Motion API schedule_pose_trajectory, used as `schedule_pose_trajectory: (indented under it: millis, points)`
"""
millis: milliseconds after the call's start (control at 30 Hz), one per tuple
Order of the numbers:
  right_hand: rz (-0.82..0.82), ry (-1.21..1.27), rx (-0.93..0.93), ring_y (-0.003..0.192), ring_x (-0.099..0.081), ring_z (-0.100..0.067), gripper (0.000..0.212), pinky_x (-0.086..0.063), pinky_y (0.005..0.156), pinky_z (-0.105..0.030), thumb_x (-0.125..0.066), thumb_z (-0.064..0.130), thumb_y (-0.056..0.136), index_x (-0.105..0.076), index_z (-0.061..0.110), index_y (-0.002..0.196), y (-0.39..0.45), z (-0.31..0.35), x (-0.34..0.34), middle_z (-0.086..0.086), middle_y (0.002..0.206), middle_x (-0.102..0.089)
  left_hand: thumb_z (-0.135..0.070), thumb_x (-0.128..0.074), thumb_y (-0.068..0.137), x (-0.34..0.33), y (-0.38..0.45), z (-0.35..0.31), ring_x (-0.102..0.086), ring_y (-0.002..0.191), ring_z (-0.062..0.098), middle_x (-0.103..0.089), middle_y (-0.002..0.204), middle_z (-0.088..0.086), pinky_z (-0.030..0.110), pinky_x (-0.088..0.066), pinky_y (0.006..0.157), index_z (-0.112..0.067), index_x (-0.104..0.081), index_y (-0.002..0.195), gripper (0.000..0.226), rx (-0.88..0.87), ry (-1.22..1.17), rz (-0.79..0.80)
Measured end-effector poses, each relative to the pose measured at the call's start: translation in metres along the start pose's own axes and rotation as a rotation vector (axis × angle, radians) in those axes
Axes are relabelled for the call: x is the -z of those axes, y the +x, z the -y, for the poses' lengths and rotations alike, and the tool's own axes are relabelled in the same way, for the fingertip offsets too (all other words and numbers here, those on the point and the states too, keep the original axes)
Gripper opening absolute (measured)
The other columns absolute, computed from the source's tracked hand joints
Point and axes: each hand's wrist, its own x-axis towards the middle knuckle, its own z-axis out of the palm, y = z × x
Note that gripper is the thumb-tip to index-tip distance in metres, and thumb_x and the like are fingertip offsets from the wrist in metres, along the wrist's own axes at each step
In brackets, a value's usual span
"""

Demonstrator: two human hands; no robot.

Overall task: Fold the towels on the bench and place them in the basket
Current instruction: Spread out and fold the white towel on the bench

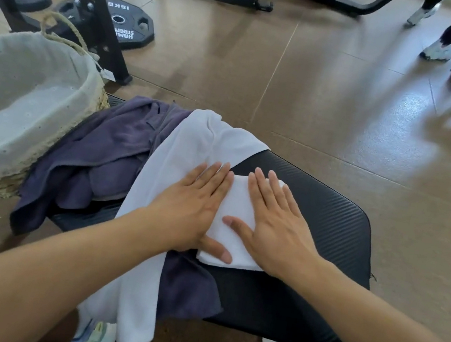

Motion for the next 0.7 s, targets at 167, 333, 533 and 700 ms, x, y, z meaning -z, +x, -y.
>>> schedule_pose_trajectory:
  millis: [167, 333, 533, 700]
  points:
    - [-0.003, 0.045, 0.01, 0.153, 0.024, -0.012, 0.099, 0.009, 0.127, -0.039, 0.002, 0.081, 0.084, 0.011, 0.02, 0.162, 0.0, -0.006, -0.009, 0.004, 0.169, 0.018, -0.097, -0.008, 0.054, -0.002, 0.002, 0.0, 0.021, 0.154, 0.028, 0.021, 0.165, 0.019, 0.042, 0.013, 0.125, 0.002, 0.015, 0.156, 0.145, -0.026, 0.011, 0.013]
    - [0.026, 0.075, 0.03, 0.153, 0.025, -0.011, 0.093, 0.012, 0.126, -0.042, -0.008, 0.079, 0.089, 0.014, 0.022, 0.16, 0.004, -0.009, -0.01, 0.006, 0.169, 0.018, -0.096, -0.002, 0.047, 0.003, 0.003, -0.003, 0.018, 0.154, 0.028, 0.019, 0.166, 0.019, 0.04, 0.013, 0.125, 0.003, 0.013, 0.156, 0.148, -0.018, 0.024, 0.043]
    - [0.135, 0.156, 0.035, 0.151, 0.028, -0.009, 0.095, 0.011, 0.126, -0.041, -0.022, 0.08, 0.09, 0.014, 0.026, 0.16, 0.011, -0.013, 0.003, 0.011, 0.167, 0.023, -0.102, -0.008, 0.048, 0.01, 0.004, -0.002, -0.008, 0.156, 0.028, -0.014, 0.166, 0.016, 0.044, 0.012, 0.125, 0.001, -0.004, 0.158, 0.151, -0.026, 0.069, 0.011]
    - [0.09, 0.315, -0.146, 0.154, -0.011, -0.016, 0.099, -0.02, 0.124, -0.039, -0.065, 0.071, 0.081, -0.021, 0.031, 0.16, 0.01, -0.036, 0.042, 0.007, 0.165, -0.02, -0.095, -0.018, 0.066, 0.028, 0.005, -0.004, -0.049, 0.125, 0.024, -0.061, 0.125, 0.004, 0.043, -0.012, 0.121, -0.013, -0.045, 0.139, 0.113, 0.077, -0.057, -0.072]
